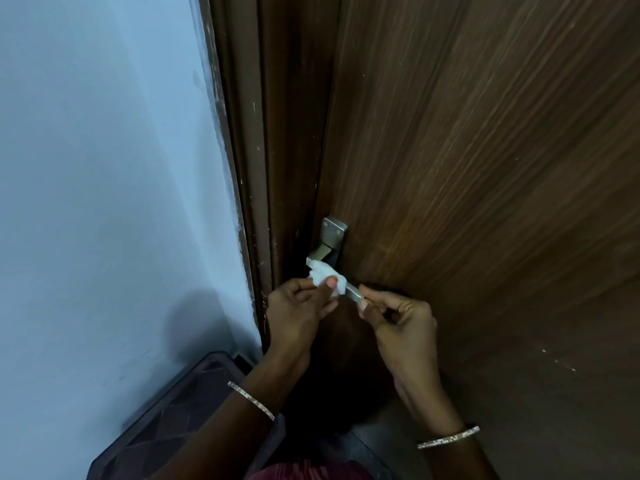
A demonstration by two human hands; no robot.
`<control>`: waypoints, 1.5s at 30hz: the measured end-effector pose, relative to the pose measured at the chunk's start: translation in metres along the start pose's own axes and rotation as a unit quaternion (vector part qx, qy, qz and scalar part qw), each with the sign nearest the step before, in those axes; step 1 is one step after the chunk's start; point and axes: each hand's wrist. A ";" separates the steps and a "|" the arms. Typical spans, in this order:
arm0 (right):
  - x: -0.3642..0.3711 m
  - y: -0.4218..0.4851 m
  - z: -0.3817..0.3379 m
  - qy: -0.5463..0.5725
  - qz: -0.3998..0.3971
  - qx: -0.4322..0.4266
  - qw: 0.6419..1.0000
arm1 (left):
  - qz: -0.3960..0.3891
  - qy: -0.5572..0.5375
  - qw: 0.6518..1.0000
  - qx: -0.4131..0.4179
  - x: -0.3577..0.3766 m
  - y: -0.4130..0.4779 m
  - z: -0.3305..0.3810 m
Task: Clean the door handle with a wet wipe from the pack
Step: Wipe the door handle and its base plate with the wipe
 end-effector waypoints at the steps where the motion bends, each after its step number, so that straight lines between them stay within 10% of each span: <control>1: 0.000 -0.001 -0.001 0.003 0.000 0.004 1.000 | -0.015 -0.001 1.000 -0.020 0.002 -0.004 -0.004; 18: -0.028 -0.003 -0.004 0.028 0.033 0.043 0.998 | -0.295 0.190 0.934 -0.064 0.003 -0.021 0.005; 27: 0.001 -0.005 -0.025 -0.120 0.068 -0.166 0.977 | -0.045 0.207 0.975 0.068 -0.031 0.014 0.041; 45: 0.059 0.009 -0.032 -0.260 0.029 -0.278 0.924 | -0.029 0.188 0.981 0.044 -0.037 0.015 0.028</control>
Point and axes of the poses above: each hand's wrist, its own y-axis towards the middle knuckle, its own x-axis out of the palm, z = x × y, and after that the axes turned 10 degrees about z, right-handed
